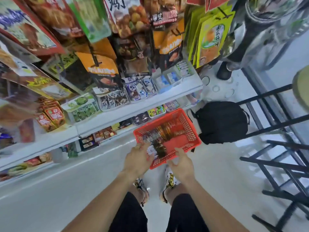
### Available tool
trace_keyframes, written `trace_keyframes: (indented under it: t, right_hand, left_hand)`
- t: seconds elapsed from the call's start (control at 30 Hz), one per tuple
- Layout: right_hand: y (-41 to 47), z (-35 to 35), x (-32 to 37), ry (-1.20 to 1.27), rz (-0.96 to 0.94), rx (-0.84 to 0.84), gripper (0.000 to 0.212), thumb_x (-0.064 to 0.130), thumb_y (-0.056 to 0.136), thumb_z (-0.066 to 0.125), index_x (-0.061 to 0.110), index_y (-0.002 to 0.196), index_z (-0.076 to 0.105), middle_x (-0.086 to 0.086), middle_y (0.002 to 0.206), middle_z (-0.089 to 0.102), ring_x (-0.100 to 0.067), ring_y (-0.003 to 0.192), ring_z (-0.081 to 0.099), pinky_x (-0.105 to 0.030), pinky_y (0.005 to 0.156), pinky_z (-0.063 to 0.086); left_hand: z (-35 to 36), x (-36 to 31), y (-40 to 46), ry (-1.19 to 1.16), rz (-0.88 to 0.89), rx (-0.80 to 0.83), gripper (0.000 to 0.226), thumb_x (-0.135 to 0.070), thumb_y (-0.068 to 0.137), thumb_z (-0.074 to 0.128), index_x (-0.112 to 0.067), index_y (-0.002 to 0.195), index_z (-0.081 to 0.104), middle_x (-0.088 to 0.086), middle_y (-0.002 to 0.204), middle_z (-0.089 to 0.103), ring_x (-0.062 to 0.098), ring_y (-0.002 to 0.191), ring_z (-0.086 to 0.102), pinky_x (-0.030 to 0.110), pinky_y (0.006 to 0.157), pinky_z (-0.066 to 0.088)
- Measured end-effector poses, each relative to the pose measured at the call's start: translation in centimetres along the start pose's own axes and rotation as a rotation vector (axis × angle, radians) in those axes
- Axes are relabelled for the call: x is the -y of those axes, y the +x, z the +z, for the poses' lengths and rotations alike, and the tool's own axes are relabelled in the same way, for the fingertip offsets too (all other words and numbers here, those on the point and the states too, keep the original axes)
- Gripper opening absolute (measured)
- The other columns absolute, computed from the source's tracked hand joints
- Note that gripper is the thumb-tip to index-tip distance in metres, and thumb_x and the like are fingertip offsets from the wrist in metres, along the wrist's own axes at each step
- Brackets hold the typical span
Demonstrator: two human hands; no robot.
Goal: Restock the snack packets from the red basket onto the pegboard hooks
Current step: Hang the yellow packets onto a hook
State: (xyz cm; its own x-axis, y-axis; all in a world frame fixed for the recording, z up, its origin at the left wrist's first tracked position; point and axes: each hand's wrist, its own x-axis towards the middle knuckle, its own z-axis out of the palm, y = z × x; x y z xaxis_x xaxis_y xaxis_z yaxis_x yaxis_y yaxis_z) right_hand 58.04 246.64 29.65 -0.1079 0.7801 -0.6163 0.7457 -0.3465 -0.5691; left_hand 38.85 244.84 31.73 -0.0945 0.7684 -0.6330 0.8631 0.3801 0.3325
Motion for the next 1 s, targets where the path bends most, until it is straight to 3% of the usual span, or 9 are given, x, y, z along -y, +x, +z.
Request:
trace_keyframes:
  t: [0.2,0.33,0.4,0.5,0.6,0.7,0.8,0.9,1.0]
  right_hand:
    - [17.6,11.7,-12.7,-0.251,0.029,0.137,0.057,0.021,0.086,0.077,0.014,0.134,0.047,-0.008,0.124,0.066,-0.032,0.116,0.065,-0.042,0.094,0.053]
    - [29.9,17.5,-19.9,-0.598,-0.079,0.379,0.109,0.021,0.076,0.085,0.015,0.158,0.015,-0.017,0.142,0.052,-0.039,0.129,0.055,-0.044,0.104,0.049]
    - [34.9,19.5,-21.9,-0.707,-0.135,0.539,0.137,0.019,0.065,0.094,0.032,0.161,-0.003,-0.018,0.157,0.036,-0.041,0.139,0.046,-0.05,0.109,0.047]
    - [40.2,21.8,-23.3,-0.917,-0.167,0.694,0.156,0.03,0.062,0.099,0.043,0.158,-0.022,-0.009,0.172,0.0,-0.041,0.152,0.03,-0.06,0.113,0.041]
    - [44.0,23.2,-24.2,-1.039,-0.224,0.758,0.164,0.048,0.054,0.101,0.044,0.156,-0.028,-0.005,0.171,-0.018,-0.036,0.157,0.017,-0.058,0.121,0.033]
    - [45.2,23.3,-25.4,-1.031,-0.304,0.775,0.159,0.052,0.055,0.099,0.031,0.162,-0.016,-0.006,0.169,-0.012,-0.034,0.158,0.012,-0.047,0.125,0.029]
    - [44.3,23.1,-27.3,-0.885,-0.476,0.688,0.137,0.051,0.06,0.097,0.023,0.162,0.009,-0.007,0.148,0.029,-0.034,0.139,0.043,-0.036,0.114,0.042]
    - [43.6,23.8,-29.1,-0.774,-0.557,0.598,0.122,0.048,0.069,0.094,0.019,0.16,0.017,-0.007,0.142,0.053,-0.027,0.129,0.054,-0.025,0.1,0.041]
    - [44.4,25.0,-29.7,-0.731,-0.55,0.619,0.123,0.051,0.068,0.093,0.02,0.161,0.017,-0.006,0.144,0.057,-0.026,0.129,0.056,-0.029,0.104,0.045]
  left_hand:
    - [16.2,7.0,17.1,0.077,0.122,0.082,0.062,-0.05,0.094,0.07,-0.03,0.15,0.052,0.002,0.15,0.049,0.026,0.137,0.05,0.038,0.109,0.047]
    - [26.5,10.6,27.8,0.257,0.209,0.137,0.077,-0.063,0.082,0.076,-0.03,0.148,0.054,0.011,0.157,0.042,0.034,0.144,0.043,0.043,0.117,0.04]
    - [30.8,11.7,31.6,0.396,0.23,0.149,0.088,-0.071,0.075,0.076,-0.03,0.148,0.05,0.015,0.157,0.038,0.039,0.144,0.04,0.051,0.121,0.033]
    - [34.7,12.7,34.9,0.503,0.213,0.107,0.105,-0.077,0.07,0.077,-0.029,0.155,0.038,0.014,0.15,0.04,0.04,0.139,0.045,0.057,0.116,0.032]
    - [36.2,12.8,36.6,0.478,0.273,-0.02,0.089,-0.071,0.084,0.068,-0.02,0.151,0.04,0.011,0.14,0.049,0.037,0.127,0.058,0.049,0.104,0.044]
    - [36.9,13.5,37.4,0.393,0.328,-0.08,0.059,-0.06,0.091,0.064,-0.018,0.132,0.059,0.006,0.125,0.056,0.033,0.112,0.064,0.045,0.096,0.05]
    - [37.4,14.2,37.4,0.323,0.361,-0.089,0.033,-0.041,0.093,0.068,-0.02,0.118,0.069,0.002,0.118,0.058,0.03,0.106,0.066,0.044,0.092,0.052]
    - [38.1,14.7,37.9,0.28,0.369,-0.147,0.022,-0.025,0.096,0.068,-0.019,0.116,0.073,-0.002,0.117,0.062,0.024,0.11,0.065,0.039,0.096,0.052]
    - [38.5,14.9,38.6,0.216,0.358,-0.195,0.018,-0.024,0.097,0.072,-0.02,0.115,0.076,-0.005,0.117,0.066,0.017,0.114,0.062,0.032,0.105,0.048]
